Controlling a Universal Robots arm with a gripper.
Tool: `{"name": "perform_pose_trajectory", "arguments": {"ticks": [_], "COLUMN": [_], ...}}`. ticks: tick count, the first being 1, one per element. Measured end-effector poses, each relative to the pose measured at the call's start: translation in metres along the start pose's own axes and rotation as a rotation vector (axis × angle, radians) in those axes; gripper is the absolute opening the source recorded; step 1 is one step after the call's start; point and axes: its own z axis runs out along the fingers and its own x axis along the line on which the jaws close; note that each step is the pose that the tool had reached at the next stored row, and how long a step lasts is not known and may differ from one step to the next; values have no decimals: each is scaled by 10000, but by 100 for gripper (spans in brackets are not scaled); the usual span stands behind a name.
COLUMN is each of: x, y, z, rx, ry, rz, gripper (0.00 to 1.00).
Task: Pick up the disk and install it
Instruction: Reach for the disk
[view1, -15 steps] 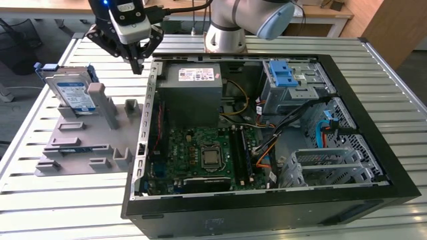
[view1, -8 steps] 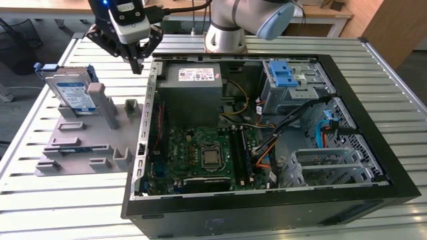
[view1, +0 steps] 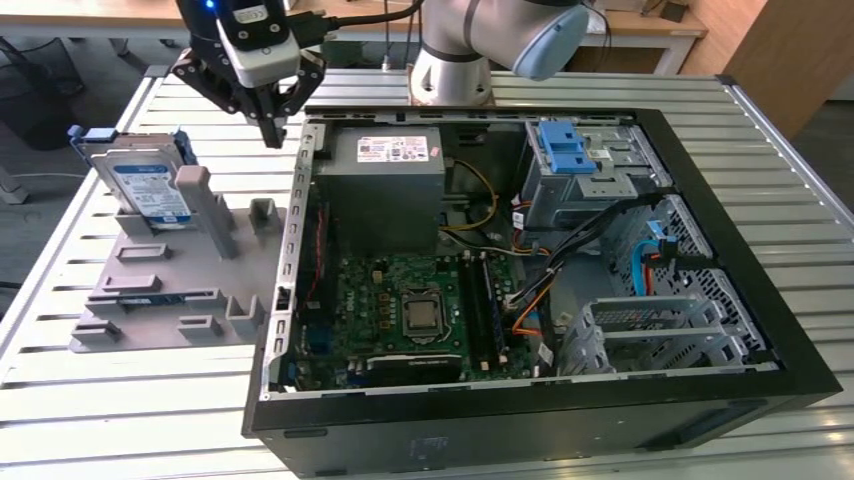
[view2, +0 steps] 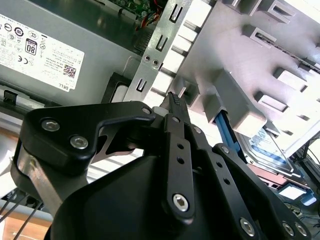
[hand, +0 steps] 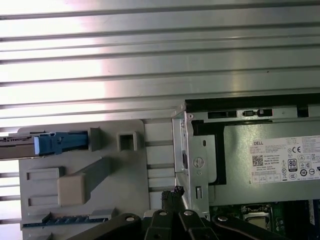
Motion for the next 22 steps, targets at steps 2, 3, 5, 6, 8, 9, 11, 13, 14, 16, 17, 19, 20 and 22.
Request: {"name": "perform_pose_trajectory", "arguments": {"ticks": [2, 3, 5, 6, 8, 9, 11, 13, 14, 16, 17, 19, 20, 22], "x": [2, 3, 6, 7, 9, 10, 12, 14, 15, 16, 17, 18, 19, 20], "y": [4, 5, 8, 10, 15, 17, 20, 23, 25, 28, 29, 33, 34, 37], "z": [2, 3, 5, 6, 8, 9, 11, 13, 14, 16, 17, 19, 20, 22], "rx": [-1, 0, -1, 0, 0, 0, 0, 0, 0, 0, 0, 0, 0, 0], "ry": [0, 1, 0, 1, 2, 2, 2, 2, 3, 4, 4, 5, 5, 6], "rz": [0, 0, 0, 0, 1, 1, 0, 1, 0, 0, 1, 0, 1, 0], "gripper": [11, 11, 11, 11, 11, 11, 11, 11, 11, 11, 11, 11, 11, 11]}}
